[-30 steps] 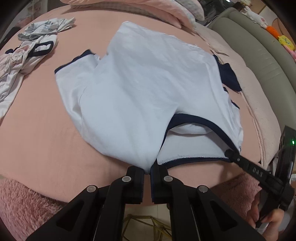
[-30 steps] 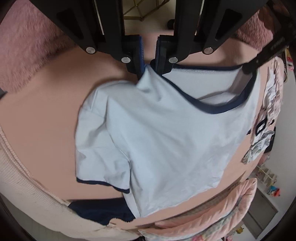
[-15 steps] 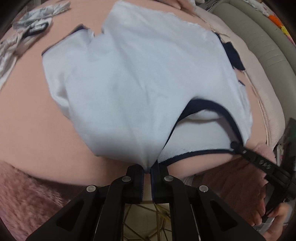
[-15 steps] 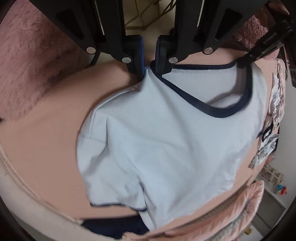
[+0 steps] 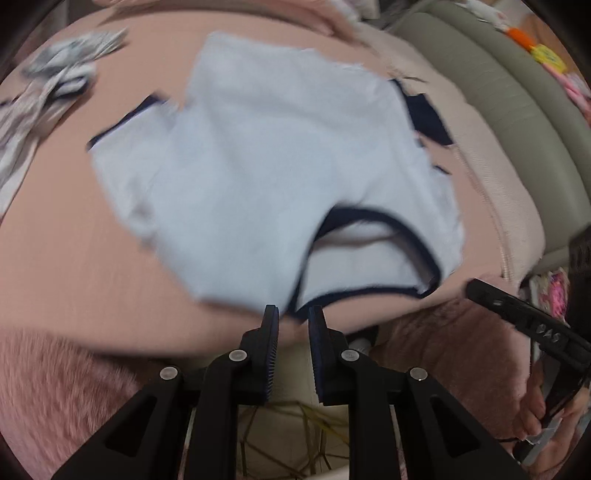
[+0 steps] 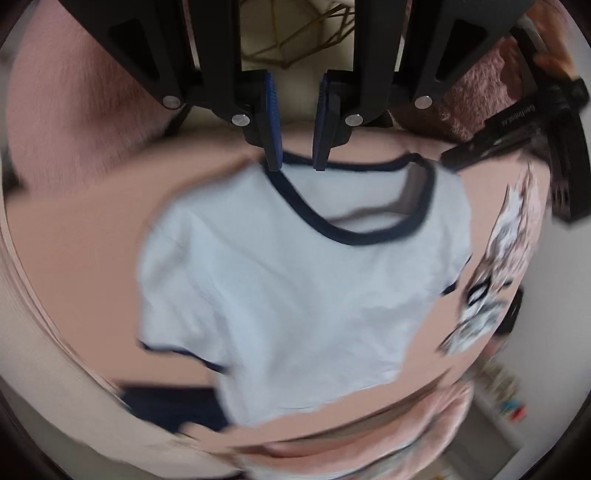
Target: Fold clothes
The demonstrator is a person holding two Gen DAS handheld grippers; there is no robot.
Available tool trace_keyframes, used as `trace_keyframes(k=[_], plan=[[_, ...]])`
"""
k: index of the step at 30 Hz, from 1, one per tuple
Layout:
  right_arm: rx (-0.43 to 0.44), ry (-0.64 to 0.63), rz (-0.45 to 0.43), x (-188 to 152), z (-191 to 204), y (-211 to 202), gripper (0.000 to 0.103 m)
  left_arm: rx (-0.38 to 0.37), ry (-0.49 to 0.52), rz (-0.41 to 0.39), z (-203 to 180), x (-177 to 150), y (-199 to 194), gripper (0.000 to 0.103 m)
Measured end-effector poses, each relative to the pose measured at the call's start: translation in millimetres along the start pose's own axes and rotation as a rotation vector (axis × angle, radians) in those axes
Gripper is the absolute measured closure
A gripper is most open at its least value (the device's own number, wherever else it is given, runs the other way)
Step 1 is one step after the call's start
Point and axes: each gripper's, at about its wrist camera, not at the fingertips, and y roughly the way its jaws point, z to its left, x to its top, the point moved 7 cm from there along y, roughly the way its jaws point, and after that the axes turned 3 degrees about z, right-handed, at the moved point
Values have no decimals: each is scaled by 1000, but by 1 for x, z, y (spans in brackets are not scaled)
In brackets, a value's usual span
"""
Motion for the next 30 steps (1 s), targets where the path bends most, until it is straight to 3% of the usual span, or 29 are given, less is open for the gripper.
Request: trace_keyframes(k=[1, 3, 7, 8, 10, 11, 16, 17, 19, 22, 26, 30], plan=[[30, -8, 26, 3, 6, 7, 88, -3, 14, 5, -5, 4, 5, 89], [-21, -67, 28, 13, 14, 17, 88, -4, 42, 13, -15, 10, 15, 89], [-105, -195, 29, 26, 26, 31, 86, 94, 80, -25, -19, 23, 25, 89], [-117, -226, 31, 27, 29, 34, 83, 99, 75, -40, -17, 24, 23, 89], [-144, -291, 33, 28, 31, 39, 61, 102, 80, -57, -13, 29, 18, 89], [-167, -325, 30, 29, 30, 41, 57, 109, 94, -65, -13, 31, 16, 89], [-264, -414, 26, 38, 21, 64, 55, 171, 159, -43, -17, 39, 29, 89], [-279, -427, 16, 41, 20, 67, 56, 166, 163, -35, -17, 38, 32, 89], [-261, -422, -8, 47, 20, 66, 76, 133, 162, -14, -20, 36, 37, 89], [-213, -368, -46, 59, 20, 58, 95, 36, 152, 1, -28, 32, 39, 89], [-153, -313, -119, 73, 21, 36, 97, -13, 140, -5, -38, 30, 43, 89], [-89, -282, -174, 74, 23, 6, 97, -71, 49, -22, -38, 42, 56, 89]])
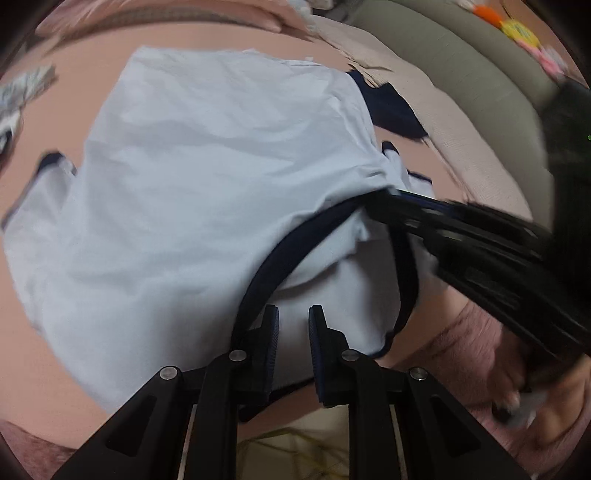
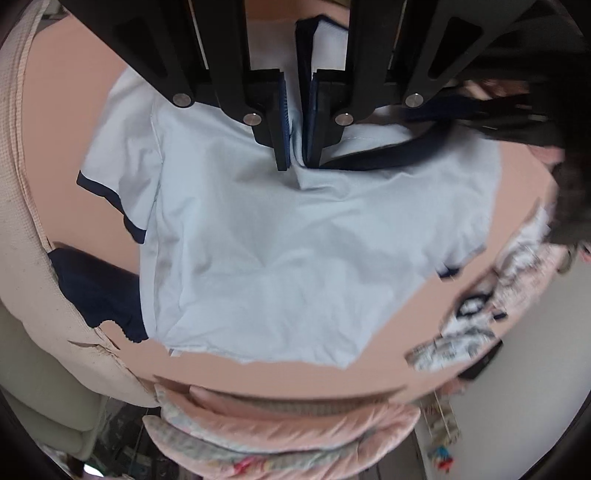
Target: Fold clothes
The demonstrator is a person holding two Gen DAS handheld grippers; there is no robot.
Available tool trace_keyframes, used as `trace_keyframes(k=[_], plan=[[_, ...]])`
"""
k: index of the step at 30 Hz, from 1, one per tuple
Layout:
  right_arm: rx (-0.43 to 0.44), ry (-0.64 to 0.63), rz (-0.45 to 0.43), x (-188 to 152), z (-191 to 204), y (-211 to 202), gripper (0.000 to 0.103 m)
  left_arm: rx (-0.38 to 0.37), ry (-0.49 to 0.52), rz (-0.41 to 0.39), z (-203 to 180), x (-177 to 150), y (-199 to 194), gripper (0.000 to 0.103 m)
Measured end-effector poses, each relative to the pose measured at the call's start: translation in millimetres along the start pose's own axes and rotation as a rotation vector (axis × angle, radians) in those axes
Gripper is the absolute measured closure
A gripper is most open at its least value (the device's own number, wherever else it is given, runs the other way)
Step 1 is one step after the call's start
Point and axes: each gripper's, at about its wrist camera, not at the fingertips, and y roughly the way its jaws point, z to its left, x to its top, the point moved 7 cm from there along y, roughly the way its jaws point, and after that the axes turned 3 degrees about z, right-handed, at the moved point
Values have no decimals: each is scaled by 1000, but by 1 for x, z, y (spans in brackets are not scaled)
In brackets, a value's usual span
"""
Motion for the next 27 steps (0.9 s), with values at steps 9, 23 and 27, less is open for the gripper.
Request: trace_keyframes(k=[9, 23, 27], plan=[[-6, -7, 17, -25, 11, 1, 97, 41, -244, -220, 18, 43, 2, 89], [159, 196, 66, -11, -10, 14, 97, 46, -90, -157, 6, 23, -45, 89], [208, 210, 141, -20, -5, 53, 97, 122, -87, -81, 22, 28, -16, 89]])
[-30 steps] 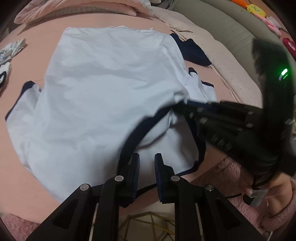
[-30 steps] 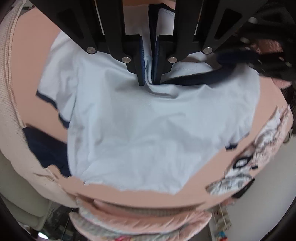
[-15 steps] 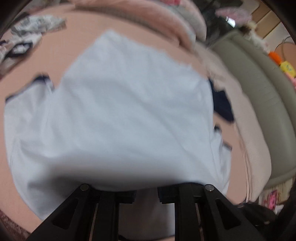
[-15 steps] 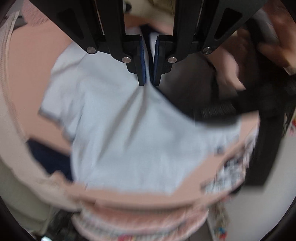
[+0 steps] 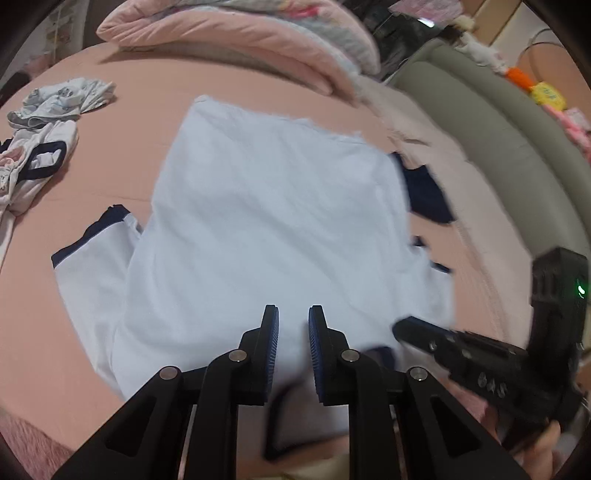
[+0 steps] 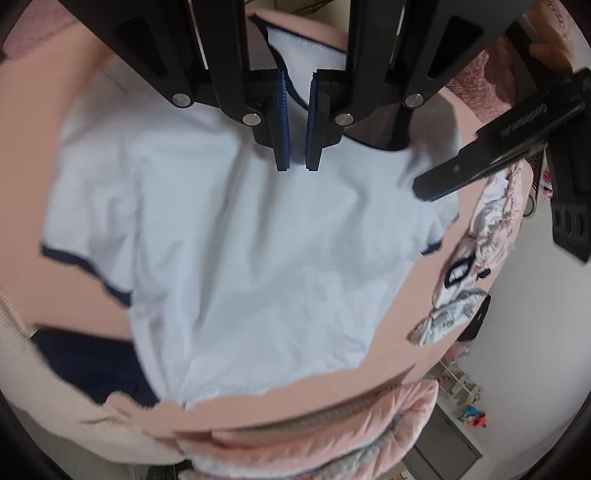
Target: Fold clothes
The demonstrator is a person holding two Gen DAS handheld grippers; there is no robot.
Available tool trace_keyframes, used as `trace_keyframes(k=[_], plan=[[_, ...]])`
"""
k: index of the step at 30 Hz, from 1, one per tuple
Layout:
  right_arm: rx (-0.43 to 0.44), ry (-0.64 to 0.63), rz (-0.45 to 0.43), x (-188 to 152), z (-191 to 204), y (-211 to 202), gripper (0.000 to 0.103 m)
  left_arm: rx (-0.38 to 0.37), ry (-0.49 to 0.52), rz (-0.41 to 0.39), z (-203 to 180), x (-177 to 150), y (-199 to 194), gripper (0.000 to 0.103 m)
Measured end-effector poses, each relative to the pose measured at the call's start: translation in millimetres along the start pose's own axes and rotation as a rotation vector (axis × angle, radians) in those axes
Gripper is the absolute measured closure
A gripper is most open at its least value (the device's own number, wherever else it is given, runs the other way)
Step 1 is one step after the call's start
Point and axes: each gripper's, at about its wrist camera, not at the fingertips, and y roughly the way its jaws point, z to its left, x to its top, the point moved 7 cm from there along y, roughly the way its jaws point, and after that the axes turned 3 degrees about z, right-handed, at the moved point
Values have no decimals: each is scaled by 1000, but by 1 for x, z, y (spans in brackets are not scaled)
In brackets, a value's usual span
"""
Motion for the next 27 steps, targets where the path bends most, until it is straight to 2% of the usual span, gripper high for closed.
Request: trace_keyframes(k=[2, 3, 6, 9, 12, 14, 16, 19, 20, 23, 25, 27], plan=[[-41, -13, 79, -14, -10, 18, 97, 38, 35, 72, 5, -10, 19, 89], [-66, -32, 94, -23, -15, 21, 103, 63, 69, 101, 6, -17, 26, 89], [-103, -39, 96, -38, -36, 4, 103, 153, 163, 110, 15, -28, 19, 88], [-178, -15, 90, -45, -59, -18, 103, 237, 82, 100, 42, -27, 3, 89], [-173, -44, 49, -45, -42, -34, 98, 109, 50, 63, 23, -32, -16, 89], [-152, -100, 13, -43, -18, -37, 98, 54, 107, 45, -2, -36, -18, 89], [-120, -146, -12, -40, 8, -33, 97, 66, 156, 62, -20, -41, -5, 89], [-177, -131, 61, -46, 4, -5, 97, 164, 152, 183, -8, -57, 23, 89], [-211, -111, 104, -54, -8, 3, 97, 159, 148, 194, -4, -61, 21, 89], [-198, -71, 120, -75, -28, -11, 98, 147, 131, 229, 8, -69, 9, 89], [-211, -52, 138, -80, -35, -24, 97, 73, 130, 207, 7, -65, -2, 89], [-198, -62, 97, -67, -29, -36, 94, 25, 143, 141, -2, -49, -11, 89]])
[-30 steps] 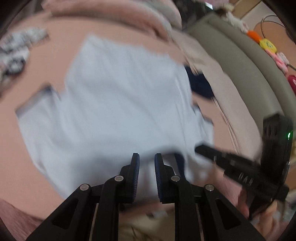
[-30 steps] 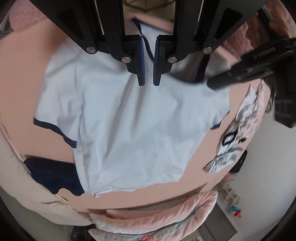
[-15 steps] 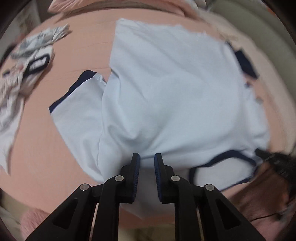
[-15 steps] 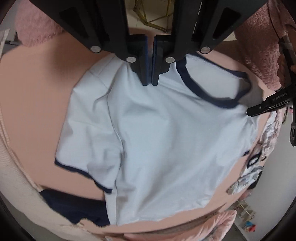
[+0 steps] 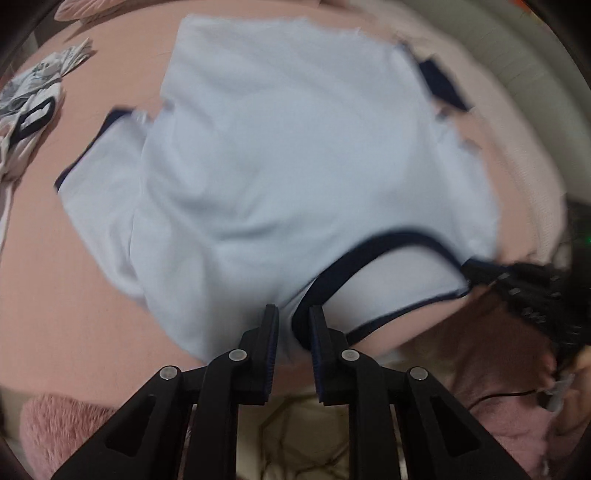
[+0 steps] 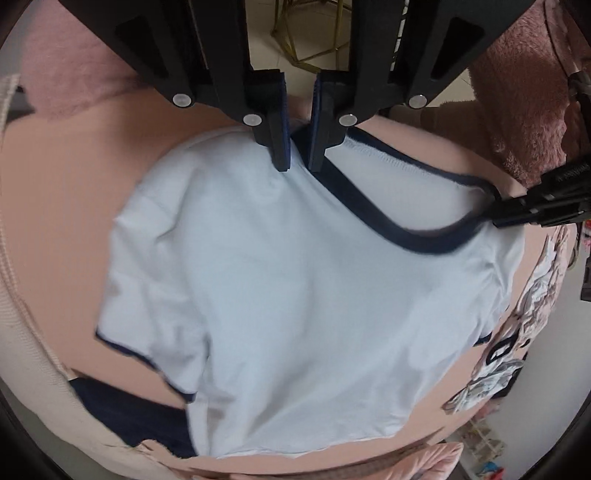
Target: Fold clothes
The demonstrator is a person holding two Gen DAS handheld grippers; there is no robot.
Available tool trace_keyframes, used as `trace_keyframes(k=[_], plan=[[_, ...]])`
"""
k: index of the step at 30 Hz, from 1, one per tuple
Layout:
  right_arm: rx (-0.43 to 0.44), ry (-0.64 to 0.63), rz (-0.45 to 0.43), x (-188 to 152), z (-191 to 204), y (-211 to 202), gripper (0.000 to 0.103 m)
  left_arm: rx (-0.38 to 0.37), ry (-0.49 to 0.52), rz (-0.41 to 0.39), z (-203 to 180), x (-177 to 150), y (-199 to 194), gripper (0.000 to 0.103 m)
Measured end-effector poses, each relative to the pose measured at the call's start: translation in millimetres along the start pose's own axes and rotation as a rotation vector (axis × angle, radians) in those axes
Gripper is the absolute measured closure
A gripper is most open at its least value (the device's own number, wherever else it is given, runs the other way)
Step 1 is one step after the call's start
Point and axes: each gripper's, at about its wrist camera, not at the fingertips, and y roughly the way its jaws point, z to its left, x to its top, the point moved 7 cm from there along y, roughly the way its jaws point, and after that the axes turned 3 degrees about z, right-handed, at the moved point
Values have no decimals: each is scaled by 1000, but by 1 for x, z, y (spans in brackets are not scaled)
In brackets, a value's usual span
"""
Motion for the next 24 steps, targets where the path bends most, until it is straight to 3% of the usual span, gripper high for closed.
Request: trace_keyframes(k=[4, 6, 8, 10, 13, 17, 20, 24], plan=[[57, -16, -169, 56, 27, -23, 94, 28, 58, -115, -15, 49, -5, 89], [78, -6, -190, 82, 38, -12, 94, 63, 62, -94, -18, 51, -1, 89], [72, 0, -152, 100, 42, 14, 93, 91, 57, -55, -13, 50, 5, 88], [52, 16, -81, 94, 34, 43, 94, 116, 44, -6, 3, 44, 15, 88], [43, 34, -66, 65, 6, 44, 99, 69, 43, -30, 29, 27, 12, 85], [-115, 16, -39, 34, -29, 22, 99, 41, 17, -9, 63, 2, -9, 85], [-59, 65, -82, 31, -31, 4, 92, 139, 36, -71, 63, 5, -31, 83], [12, -3, -159, 44, 10, -4, 92, 110, 115, -158, 16, 20, -31, 67]])
